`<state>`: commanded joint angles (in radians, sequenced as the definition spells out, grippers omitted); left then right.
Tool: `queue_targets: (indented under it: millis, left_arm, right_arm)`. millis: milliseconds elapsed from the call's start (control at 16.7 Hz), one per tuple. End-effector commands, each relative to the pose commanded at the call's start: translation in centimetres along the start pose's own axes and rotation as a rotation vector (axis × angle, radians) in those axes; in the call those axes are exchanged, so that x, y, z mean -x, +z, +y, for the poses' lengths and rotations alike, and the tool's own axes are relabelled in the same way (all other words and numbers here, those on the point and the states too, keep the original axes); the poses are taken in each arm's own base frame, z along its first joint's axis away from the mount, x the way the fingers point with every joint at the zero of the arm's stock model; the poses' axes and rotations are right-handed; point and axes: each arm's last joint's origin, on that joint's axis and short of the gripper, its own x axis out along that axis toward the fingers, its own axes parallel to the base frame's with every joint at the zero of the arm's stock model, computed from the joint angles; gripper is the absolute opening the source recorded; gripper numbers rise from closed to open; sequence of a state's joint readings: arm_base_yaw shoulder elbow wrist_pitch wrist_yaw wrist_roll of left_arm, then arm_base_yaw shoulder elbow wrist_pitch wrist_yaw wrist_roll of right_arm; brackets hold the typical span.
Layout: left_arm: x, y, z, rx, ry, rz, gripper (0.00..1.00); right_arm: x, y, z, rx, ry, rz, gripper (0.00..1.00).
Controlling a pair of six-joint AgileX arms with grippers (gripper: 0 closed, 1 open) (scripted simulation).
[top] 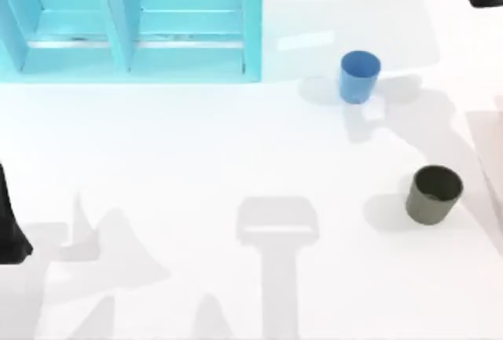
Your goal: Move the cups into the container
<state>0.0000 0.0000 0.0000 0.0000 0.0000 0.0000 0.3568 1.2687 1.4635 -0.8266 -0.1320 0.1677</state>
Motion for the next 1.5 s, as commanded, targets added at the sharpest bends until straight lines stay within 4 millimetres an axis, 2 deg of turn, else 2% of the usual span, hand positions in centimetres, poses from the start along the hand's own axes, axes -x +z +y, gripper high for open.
queue_targets:
  millis: [180, 360, 600, 780, 960, 1140, 1320, 1500]
  left_arm:
    - [0.0, 0.0, 0.0, 0.0, 0.0, 0.0, 1.0]
    - [0.0, 0.0, 0.0, 0.0, 0.0, 0.0, 1.0]
    - [0.0, 0.0, 0.0, 0.0, 0.0, 0.0, 1.0]
    - [0.0, 0.0, 0.0, 0.0, 0.0, 0.0, 1.0]
    - [0.0, 0.0, 0.0, 0.0, 0.0, 0.0, 1.0]
    - [0.0, 0.0, 0.0, 0.0, 0.0, 0.0, 1.0]
    - [0.0, 0.0, 0.0, 0.0, 0.0, 0.0, 1.0]
    - [0.0, 0.0, 0.0, 0.0, 0.0, 0.0, 1.0]
  right_arm:
    - [-5.3, 4.0, 1.4, -0.03, 0.0, 0.172, 1.0]
    - [-11.2, 6.1, 2.0, -0.061, -0.034, 0.318, 1.0]
    - [-18.7, 6.4, 1.1, -0.105, -0.118, 0.472, 1.0]
    - [-23.0, 5.6, -0.7, -0.137, -0.193, 0.55, 1.0]
    - [-26.1, 4.5, -3.0, -0.167, -0.267, 0.605, 1.0]
    - [-28.3, 3.4, -5.3, -0.194, -0.333, 0.644, 1.0]
    - [-29.5, 2.5, -6.9, -0.211, -0.375, 0.668, 1.0]
    - [-29.8, 2.4, -7.2, -0.214, -0.383, 0.673, 1.0]
